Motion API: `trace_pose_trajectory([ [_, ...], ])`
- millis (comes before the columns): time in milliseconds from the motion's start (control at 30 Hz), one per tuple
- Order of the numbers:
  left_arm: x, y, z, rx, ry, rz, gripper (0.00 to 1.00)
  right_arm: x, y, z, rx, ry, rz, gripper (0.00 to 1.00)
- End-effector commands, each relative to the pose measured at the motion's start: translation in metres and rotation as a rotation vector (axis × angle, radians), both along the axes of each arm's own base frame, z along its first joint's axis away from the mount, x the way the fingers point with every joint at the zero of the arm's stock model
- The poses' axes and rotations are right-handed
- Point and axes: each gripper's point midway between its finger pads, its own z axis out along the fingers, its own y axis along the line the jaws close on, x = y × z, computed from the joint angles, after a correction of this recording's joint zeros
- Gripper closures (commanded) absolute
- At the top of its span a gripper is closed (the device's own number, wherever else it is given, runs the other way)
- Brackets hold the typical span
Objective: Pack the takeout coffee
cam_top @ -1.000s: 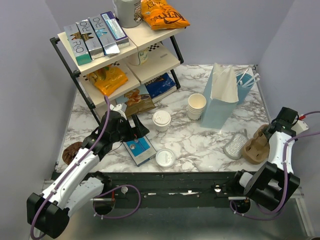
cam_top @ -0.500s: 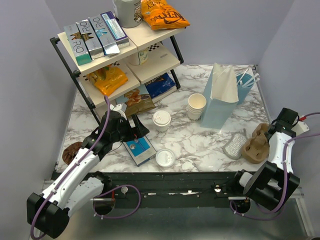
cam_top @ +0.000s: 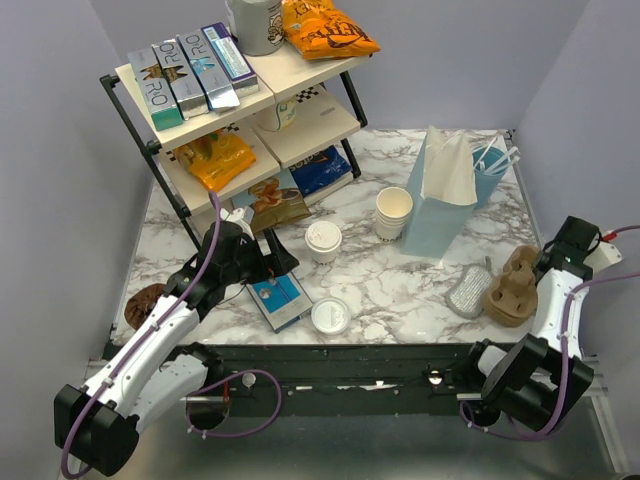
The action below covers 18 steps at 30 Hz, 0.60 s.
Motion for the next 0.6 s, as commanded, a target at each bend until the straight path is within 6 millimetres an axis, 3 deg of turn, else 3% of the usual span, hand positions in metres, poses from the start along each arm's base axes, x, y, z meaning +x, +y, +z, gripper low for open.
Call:
trace_pose_trajectory([
  [0, -0.001, -0.003, 0.003, -0.015, -0.014, -0.026, 0.01, -0.002, -0.001, 0.012, -0.022, -0.022, 0.012, 0.97],
  [167, -0.001, -0.003, 0.003, -0.015, -0.013, -0.027, 0.01, 0.001, 0.002, 0.027, -0.045, -0.059, 0.049, 0.99],
  [400, -0.002, -0.003, 0.003, -0.015, -0.013, -0.027, 0.01, 0.006, 0.011, 0.068, -0.124, -0.165, 0.15, 0.99],
  [500, -0.001, -0.003, 0.004, -0.016, -0.015, -0.026, 0.01, 0.001, 0.008, 0.069, -0.135, -0.165, 0.115, 0.99],
  [567, -0.002, -0.003, 0.003, -0.016, -0.013, -0.028, 0.01, 0.0, 0.009, 0.055, -0.11, -0.149, 0.096, 0.99],
])
